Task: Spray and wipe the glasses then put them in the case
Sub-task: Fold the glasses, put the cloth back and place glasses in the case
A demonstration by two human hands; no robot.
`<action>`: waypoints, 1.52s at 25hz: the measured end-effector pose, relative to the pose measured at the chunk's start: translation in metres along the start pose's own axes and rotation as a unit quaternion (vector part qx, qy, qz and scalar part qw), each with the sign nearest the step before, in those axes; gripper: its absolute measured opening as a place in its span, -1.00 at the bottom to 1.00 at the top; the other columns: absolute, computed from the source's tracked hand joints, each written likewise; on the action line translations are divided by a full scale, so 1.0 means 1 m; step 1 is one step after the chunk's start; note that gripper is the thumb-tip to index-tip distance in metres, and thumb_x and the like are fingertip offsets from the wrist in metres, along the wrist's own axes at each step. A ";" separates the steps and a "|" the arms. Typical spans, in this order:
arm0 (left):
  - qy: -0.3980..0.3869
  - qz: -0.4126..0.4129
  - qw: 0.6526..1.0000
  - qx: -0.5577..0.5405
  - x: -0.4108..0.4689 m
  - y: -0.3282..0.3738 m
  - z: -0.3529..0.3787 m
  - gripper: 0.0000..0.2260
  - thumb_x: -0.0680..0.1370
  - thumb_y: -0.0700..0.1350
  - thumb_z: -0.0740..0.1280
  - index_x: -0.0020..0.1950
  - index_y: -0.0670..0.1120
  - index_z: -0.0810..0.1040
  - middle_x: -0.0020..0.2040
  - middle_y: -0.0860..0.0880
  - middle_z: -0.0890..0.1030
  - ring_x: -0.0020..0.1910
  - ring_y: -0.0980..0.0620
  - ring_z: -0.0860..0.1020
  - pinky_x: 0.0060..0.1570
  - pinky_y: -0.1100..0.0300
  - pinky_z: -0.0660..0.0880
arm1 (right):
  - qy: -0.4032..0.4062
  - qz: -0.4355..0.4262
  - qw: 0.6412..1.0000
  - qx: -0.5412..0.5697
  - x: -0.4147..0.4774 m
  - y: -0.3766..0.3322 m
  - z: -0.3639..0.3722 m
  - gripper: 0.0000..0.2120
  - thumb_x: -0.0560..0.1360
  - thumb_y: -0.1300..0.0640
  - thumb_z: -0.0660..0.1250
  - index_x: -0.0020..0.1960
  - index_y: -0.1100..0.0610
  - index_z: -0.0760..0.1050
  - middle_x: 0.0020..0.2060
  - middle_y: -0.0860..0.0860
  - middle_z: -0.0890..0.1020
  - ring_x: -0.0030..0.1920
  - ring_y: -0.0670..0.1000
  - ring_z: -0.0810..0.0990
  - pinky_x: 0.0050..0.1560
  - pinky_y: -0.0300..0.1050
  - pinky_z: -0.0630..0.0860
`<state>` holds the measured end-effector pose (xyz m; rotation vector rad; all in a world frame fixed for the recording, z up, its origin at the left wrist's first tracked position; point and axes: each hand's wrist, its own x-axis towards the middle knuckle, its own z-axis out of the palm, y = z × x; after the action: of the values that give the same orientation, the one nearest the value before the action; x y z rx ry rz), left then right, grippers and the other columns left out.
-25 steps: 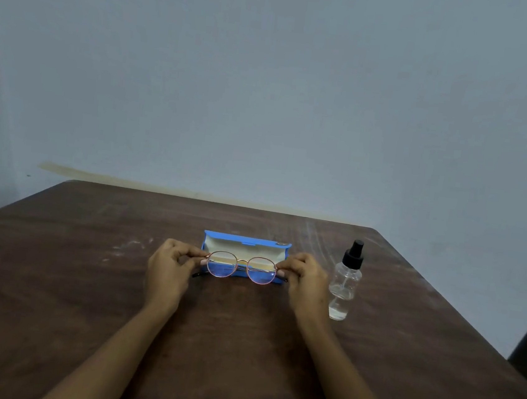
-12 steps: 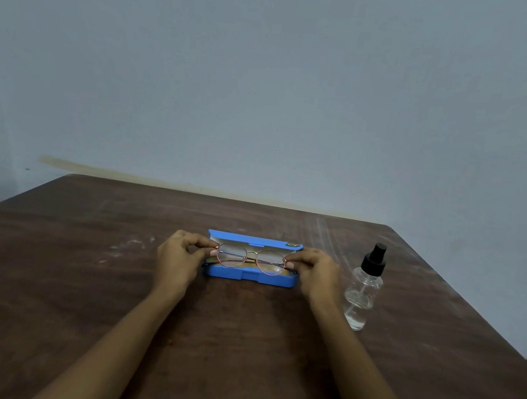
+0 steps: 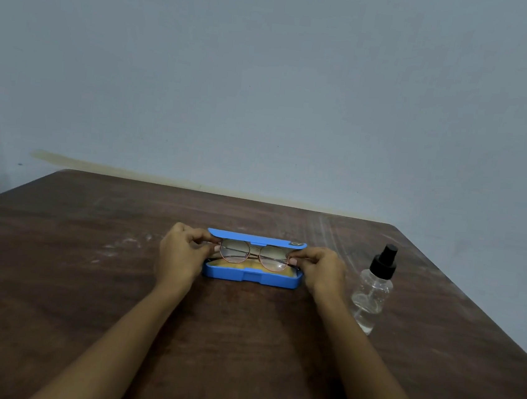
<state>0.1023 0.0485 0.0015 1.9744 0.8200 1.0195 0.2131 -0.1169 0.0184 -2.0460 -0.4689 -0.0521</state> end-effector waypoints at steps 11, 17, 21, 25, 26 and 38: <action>-0.011 -0.015 1.000 -0.009 0.004 0.001 0.002 -0.90 0.38 -0.20 0.45 -0.12 -0.10 0.67 -0.25 -0.03 0.43 -0.17 -0.05 0.47 -0.14 0.01 0.48 | -0.023 0.036 0.999 0.018 0.009 0.001 -0.001 -0.87 0.42 0.27 0.39 -0.05 0.22 0.65 -0.04 0.10 0.68 -0.13 -0.07 0.51 -0.08 -0.25 0.42; -0.058 -0.042 0.996 -0.045 0.009 0.004 -0.002 -0.88 0.36 -0.21 0.46 -0.12 -0.15 0.67 -0.15 -0.07 0.51 -0.08 -0.03 0.47 -0.10 0.06 0.44 | -0.063 0.087 0.991 0.079 0.012 0.006 -0.005 -0.88 0.42 0.29 0.38 -0.06 0.21 0.64 -0.18 0.11 0.64 -0.36 0.01 0.45 -0.43 -0.18 0.37; -0.051 -0.030 0.997 -0.047 0.006 0.003 0.000 -0.89 0.37 -0.25 0.45 -0.12 -0.19 0.66 -0.24 -0.02 0.46 -0.17 0.01 0.45 -0.15 0.10 0.43 | -0.077 0.074 0.992 0.064 0.015 0.007 -0.006 -0.90 0.41 0.30 0.39 -0.10 0.20 0.65 -0.22 0.07 0.62 -0.30 0.00 0.48 -0.36 -0.20 0.41; -0.035 -0.034 0.996 -0.068 0.005 0.003 0.001 -0.87 0.35 -0.27 0.45 -0.11 -0.21 0.66 -0.28 0.01 0.43 -0.20 0.01 0.44 -0.17 0.16 0.38 | -0.070 0.060 0.994 0.052 0.014 0.007 -0.004 -0.87 0.40 0.29 0.40 -0.06 0.21 0.65 -0.37 -0.05 0.55 -0.37 -0.12 0.40 -0.37 -0.28 0.31; -0.033 -0.035 0.996 -0.071 0.004 0.003 0.001 -0.86 0.35 -0.27 0.46 -0.11 -0.21 0.65 -0.29 0.02 0.43 -0.19 0.01 0.44 -0.17 0.15 0.38 | -0.071 0.055 0.995 0.046 0.014 0.006 -0.005 -0.87 0.40 0.28 0.41 -0.05 0.21 0.64 -0.37 -0.07 0.55 -0.38 -0.14 0.38 -0.37 -0.30 0.29; -0.048 0.008 0.999 -0.008 0.001 -0.004 0.001 -0.85 0.38 -0.23 0.44 -0.07 -0.09 0.67 -0.30 0.03 0.38 -0.33 0.13 0.36 -0.37 0.29 0.30 | -0.064 0.045 0.997 -0.013 0.009 0.007 0.002 -0.86 0.42 0.27 0.39 -0.04 0.18 0.65 -0.02 0.11 0.67 -0.12 -0.05 0.51 -0.30 -0.30 0.37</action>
<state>0.1028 0.0512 -0.0012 2.0025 0.7416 0.9315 0.2233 -0.1157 0.0140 -2.1017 -0.4566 0.1283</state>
